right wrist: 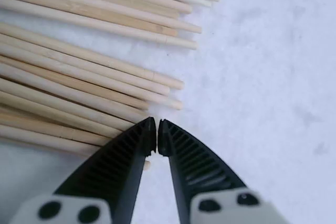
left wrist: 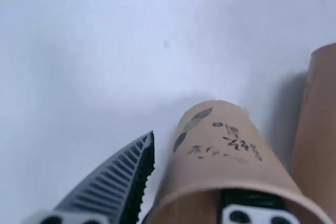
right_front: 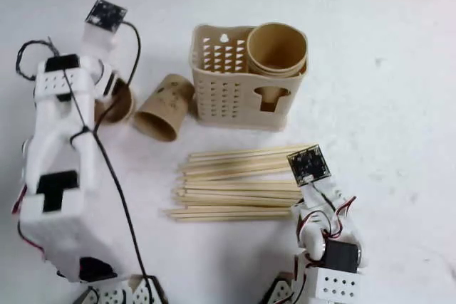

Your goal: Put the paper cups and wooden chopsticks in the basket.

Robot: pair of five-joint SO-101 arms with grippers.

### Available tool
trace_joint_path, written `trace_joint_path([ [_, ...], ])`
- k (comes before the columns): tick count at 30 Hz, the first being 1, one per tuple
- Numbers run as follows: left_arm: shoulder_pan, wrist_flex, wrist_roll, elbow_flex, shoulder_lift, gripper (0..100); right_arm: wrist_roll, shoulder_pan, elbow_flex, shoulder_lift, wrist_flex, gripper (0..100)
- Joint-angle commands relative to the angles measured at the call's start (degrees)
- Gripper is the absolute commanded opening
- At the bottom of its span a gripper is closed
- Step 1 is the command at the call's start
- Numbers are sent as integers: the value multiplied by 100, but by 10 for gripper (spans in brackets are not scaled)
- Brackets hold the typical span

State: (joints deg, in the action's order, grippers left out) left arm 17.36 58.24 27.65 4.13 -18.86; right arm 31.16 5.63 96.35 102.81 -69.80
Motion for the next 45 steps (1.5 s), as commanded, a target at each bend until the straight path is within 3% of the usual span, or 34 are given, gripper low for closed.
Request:
trace_joint_path([
  [1, -136, 615, -527, 1310, -488, 194, 62, -4, 44, 40, 101, 24],
  [6, -154, 1503, -1081, 2857, -1473, 192, 62, -4, 44, 40, 101, 24],
  [13, -224, 3270, -1266, 5398, -2281, 192, 62, -13, 44, 40, 110, 24],
  [18, -303, 4281, -1714, 6242, -2897, 192, 62, -13, 44, 40, 110, 24],
  [24, -268, 4325, -1864, 6330, -3530, 186, 62, -13, 44, 40, 110, 24],
  [29, -268, 4281, -1864, 6629, -3591, 14, 62, -13, 44, 40, 110, 24],
  [35, -180, 4422, -1864, 7657, -3530, 23, 62, -13, 44, 40, 110, 24],
  [45, -338, 4422, -2110, 7191, -1376, 23, 62, -13, 44, 40, 110, 24],
])
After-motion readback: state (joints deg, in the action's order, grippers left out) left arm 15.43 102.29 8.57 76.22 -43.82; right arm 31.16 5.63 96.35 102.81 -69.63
